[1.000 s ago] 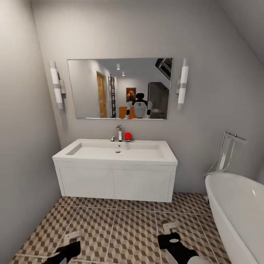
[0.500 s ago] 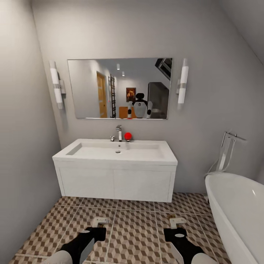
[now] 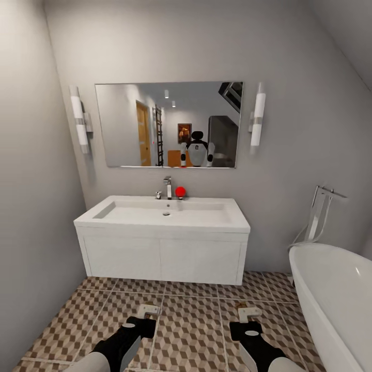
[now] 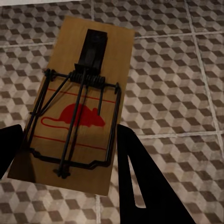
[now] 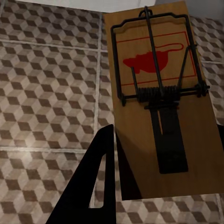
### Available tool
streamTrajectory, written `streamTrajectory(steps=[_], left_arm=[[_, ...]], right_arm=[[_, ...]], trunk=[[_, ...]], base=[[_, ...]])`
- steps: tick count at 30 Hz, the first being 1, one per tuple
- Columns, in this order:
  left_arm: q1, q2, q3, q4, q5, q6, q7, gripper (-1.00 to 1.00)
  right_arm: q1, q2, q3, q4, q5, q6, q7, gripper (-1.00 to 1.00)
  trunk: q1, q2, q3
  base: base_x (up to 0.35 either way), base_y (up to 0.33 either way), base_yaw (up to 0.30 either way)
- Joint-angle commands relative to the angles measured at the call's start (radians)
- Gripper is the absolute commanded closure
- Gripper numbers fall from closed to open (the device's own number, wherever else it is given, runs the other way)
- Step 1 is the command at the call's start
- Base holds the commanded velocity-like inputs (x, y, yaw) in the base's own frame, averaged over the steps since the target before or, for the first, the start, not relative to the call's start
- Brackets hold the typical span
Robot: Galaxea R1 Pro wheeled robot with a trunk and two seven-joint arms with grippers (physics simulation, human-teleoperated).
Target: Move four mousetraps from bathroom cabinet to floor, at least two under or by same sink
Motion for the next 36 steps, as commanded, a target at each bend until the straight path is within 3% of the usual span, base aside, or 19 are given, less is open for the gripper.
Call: streamTrajectory(steps=[1, 4, 15, 36], left_arm=[[0.000, 0.000, -0.007, -0.002, -0.005, 0.006, 0.009, 1.00], [0.001, -0.001, -0.006, -0.002, -0.003, 0.004, 0.014, 1.00], [0.000, -0.001, -0.001, 0.002, 0.004, -0.039, 0.013, 1.00], [0.001, 0.000, 0.001, 0.002, 0.005, -0.043, 0.018, 1.00]], right_arm=[[-0.001, 0.000, -0.008, 0.000, 0.008, -0.001, -0.001, 1.00], [-0.001, -0.001, -0.008, 0.000, 0.008, -0.001, -0.001, 1.00], [-0.001, 0.002, -0.007, 0.000, 0.008, -0.003, -0.001, 1.00], [-0.001, 0.002, -0.007, 0.004, 0.008, -0.005, -0.001, 1.00]], trunk=[[0.000, -0.001, -0.001], [0.000, -0.001, -0.001], [0.042, -0.078, -0.036], [0.123, -0.225, -0.101]], base=[[0.000, 0.000, 0.000], [0.000, 0.000, 0.000], [0.000, 0.000, 0.000], [0.000, 0.000, 0.000]])
